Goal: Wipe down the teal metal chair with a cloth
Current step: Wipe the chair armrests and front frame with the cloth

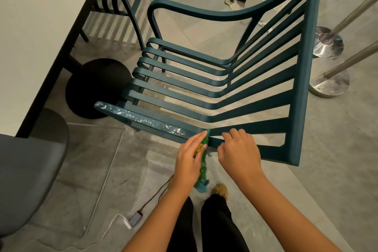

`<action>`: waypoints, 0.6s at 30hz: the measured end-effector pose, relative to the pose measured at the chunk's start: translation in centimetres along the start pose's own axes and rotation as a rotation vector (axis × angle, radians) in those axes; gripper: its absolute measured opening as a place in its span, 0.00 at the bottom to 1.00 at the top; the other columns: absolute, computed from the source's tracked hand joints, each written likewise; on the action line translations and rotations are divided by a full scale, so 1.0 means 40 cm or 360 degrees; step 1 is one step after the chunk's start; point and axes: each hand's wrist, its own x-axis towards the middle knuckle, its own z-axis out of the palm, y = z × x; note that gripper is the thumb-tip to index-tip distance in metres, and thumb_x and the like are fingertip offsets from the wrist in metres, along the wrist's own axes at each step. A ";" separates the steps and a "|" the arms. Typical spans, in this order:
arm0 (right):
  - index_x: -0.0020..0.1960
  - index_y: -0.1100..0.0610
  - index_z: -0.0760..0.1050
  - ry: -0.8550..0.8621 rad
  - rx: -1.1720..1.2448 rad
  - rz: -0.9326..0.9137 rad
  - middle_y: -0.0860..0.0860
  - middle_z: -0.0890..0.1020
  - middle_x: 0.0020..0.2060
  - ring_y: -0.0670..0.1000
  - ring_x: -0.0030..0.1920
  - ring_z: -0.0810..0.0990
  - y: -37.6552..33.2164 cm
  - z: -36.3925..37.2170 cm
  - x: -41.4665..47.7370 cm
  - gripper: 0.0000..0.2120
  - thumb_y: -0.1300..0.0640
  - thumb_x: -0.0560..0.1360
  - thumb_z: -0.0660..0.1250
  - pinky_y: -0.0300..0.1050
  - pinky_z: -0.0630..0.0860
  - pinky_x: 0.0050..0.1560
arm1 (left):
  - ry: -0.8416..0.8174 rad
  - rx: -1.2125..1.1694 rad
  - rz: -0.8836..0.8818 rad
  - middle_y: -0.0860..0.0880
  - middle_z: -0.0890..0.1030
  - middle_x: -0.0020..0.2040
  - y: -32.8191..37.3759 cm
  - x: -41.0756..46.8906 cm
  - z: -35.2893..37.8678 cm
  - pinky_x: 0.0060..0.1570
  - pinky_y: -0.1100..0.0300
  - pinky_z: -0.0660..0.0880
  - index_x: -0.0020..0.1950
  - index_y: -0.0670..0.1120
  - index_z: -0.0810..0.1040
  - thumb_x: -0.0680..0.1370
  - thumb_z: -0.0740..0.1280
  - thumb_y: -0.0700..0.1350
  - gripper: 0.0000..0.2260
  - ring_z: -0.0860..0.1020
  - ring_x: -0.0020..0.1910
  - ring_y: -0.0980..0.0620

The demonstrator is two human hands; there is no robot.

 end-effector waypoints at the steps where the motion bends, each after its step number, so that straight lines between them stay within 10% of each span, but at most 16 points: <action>1: 0.46 0.62 0.77 0.0033 0.0017 0.0017 0.55 0.79 0.41 0.55 0.43 0.75 -0.001 0.002 0.002 0.08 0.57 0.72 0.66 0.49 0.73 0.46 | -0.0012 0.0050 0.0018 0.59 0.73 0.63 0.005 0.000 0.018 0.61 0.71 0.64 0.67 0.57 0.68 0.78 0.62 0.43 0.18 0.70 0.61 0.60; 9: 0.60 0.60 0.71 -0.0053 0.0020 -0.0047 0.55 0.76 0.54 0.53 0.54 0.71 0.004 0.001 0.003 0.15 0.54 0.78 0.54 0.46 0.68 0.57 | 0.0112 0.0476 -0.0004 0.57 0.76 0.61 -0.015 0.021 0.039 0.45 0.61 0.72 0.65 0.54 0.73 0.77 0.64 0.42 0.17 0.73 0.50 0.51; 18: 0.63 0.57 0.70 -0.0133 -0.0015 -0.0005 0.53 0.75 0.59 0.51 0.57 0.71 0.002 -0.002 0.006 0.17 0.52 0.79 0.53 0.44 0.67 0.61 | -0.0007 0.0747 -0.0053 0.55 0.75 0.64 -0.071 0.074 -0.041 0.50 0.55 0.73 0.67 0.54 0.71 0.78 0.62 0.45 0.16 0.76 0.53 0.49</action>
